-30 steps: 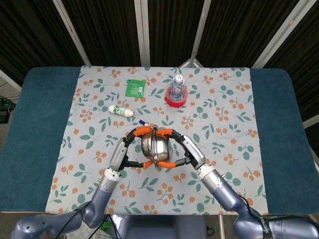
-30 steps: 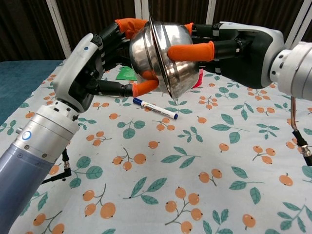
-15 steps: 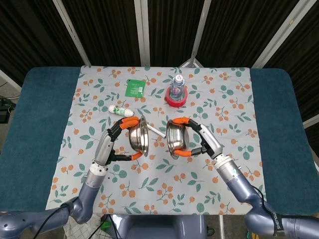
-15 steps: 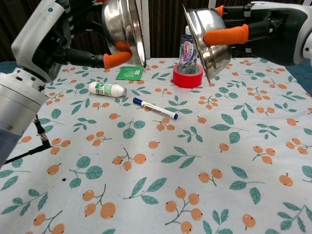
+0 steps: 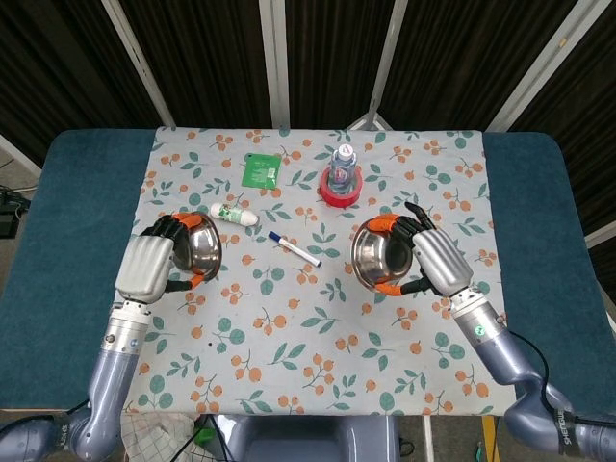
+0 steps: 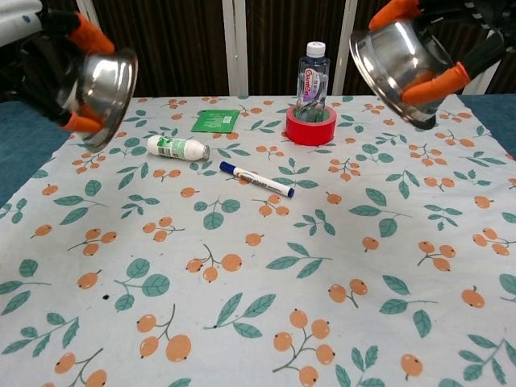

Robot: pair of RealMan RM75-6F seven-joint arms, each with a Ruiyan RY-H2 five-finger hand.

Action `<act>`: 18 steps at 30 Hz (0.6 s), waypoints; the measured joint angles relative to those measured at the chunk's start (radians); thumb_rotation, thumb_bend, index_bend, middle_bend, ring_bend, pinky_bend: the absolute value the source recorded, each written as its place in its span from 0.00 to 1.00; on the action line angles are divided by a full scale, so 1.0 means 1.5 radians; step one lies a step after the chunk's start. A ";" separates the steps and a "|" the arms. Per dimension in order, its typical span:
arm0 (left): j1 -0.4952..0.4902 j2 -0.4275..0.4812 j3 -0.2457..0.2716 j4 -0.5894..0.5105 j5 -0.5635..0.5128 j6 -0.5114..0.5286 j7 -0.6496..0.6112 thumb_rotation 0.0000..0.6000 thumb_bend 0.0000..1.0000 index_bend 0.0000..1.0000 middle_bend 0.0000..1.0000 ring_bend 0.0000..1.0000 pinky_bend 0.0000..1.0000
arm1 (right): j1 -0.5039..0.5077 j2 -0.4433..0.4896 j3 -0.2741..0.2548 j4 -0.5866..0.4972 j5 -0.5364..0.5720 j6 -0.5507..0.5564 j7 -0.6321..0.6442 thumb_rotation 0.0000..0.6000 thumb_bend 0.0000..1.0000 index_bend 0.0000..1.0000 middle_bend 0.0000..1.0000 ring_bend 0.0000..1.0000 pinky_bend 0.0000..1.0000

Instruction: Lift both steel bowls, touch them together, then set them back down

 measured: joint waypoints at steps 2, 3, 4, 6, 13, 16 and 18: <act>-0.005 0.028 -0.005 -0.052 -0.097 0.002 0.084 1.00 0.03 0.39 0.29 0.20 0.40 | 0.001 0.002 -0.014 0.000 -0.012 -0.001 -0.048 1.00 0.07 0.46 0.29 0.40 0.02; -0.008 0.038 -0.007 -0.071 -0.137 0.005 0.116 1.00 0.03 0.39 0.29 0.20 0.40 | 0.002 0.001 -0.021 0.000 -0.016 -0.003 -0.070 1.00 0.07 0.46 0.29 0.40 0.02; -0.012 0.046 -0.009 -0.088 -0.175 0.008 0.145 1.00 0.03 0.38 0.29 0.20 0.40 | 0.003 0.000 -0.028 0.000 -0.019 -0.005 -0.090 1.00 0.07 0.46 0.29 0.40 0.02; -0.023 0.061 -0.014 -0.119 -0.258 0.016 0.200 1.00 0.03 0.38 0.29 0.20 0.40 | 0.006 -0.008 -0.042 0.002 -0.022 -0.011 -0.130 1.00 0.07 0.46 0.29 0.40 0.02; -0.074 0.075 -0.034 -0.153 -0.416 0.033 0.261 1.00 0.03 0.36 0.28 0.20 0.39 | 0.018 -0.046 -0.066 0.022 -0.016 -0.028 -0.231 1.00 0.07 0.46 0.29 0.40 0.02; -0.083 0.068 -0.037 -0.133 -0.425 0.023 0.251 1.00 0.03 0.35 0.27 0.20 0.39 | 0.023 -0.063 -0.071 0.035 -0.005 -0.034 -0.274 1.00 0.08 0.46 0.29 0.40 0.02; -0.087 0.062 -0.038 -0.113 -0.426 0.008 0.233 1.00 0.03 0.35 0.27 0.20 0.39 | 0.027 -0.075 -0.074 0.045 0.006 -0.039 -0.307 1.00 0.08 0.46 0.29 0.40 0.02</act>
